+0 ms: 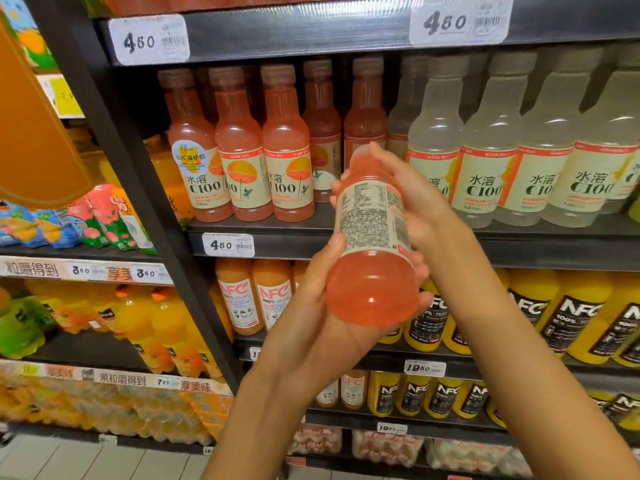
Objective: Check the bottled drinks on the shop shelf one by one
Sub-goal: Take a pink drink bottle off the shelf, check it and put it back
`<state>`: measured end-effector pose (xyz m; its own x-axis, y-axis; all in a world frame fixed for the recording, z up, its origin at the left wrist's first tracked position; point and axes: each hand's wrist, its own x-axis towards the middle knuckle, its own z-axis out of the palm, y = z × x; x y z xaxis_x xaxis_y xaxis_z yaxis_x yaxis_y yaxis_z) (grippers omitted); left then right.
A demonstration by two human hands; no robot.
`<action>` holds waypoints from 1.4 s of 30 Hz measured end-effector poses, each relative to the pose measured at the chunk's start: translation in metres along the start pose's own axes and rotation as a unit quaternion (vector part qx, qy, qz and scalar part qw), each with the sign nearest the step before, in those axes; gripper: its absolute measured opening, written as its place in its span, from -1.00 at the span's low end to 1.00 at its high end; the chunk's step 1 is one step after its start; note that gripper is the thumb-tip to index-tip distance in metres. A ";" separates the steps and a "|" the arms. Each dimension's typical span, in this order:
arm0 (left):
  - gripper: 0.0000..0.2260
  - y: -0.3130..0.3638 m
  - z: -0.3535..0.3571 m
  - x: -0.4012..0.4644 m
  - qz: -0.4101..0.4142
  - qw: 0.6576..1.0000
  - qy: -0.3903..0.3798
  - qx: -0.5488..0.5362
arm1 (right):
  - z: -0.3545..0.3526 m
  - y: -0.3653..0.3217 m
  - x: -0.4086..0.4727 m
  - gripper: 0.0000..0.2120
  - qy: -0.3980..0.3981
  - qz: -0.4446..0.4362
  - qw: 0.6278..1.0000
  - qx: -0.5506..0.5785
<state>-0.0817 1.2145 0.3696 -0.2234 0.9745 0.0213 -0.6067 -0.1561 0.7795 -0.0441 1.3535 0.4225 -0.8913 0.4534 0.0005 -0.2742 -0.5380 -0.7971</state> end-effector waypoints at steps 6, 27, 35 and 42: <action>-0.30 -0.011 -0.022 -0.011 0.041 0.986 0.012 0.161 | 0.002 -0.010 -0.014 -0.77 -0.024 -0.185 0.977 -0.104; -0.36 -0.013 -0.039 0.008 0.255 0.871 0.044 0.418 | -0.007 0.000 -0.057 -0.51 -0.242 -0.303 0.864 -0.320; -0.50 -0.034 -0.029 0.003 0.205 0.899 0.035 0.385 | 0.006 0.000 -0.034 -0.92 -0.083 -0.235 0.940 -0.233; -0.52 -0.028 -0.023 0.009 0.170 0.939 0.110 0.279 | 0.006 -0.006 -0.033 -0.68 -0.011 -0.200 0.943 -0.266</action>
<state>-0.0838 1.2243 0.3334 -0.5204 0.8178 0.2458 0.0077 -0.2833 0.9590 -0.0156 1.3377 0.4311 -0.7635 0.5268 0.3735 -0.3753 0.1087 -0.9205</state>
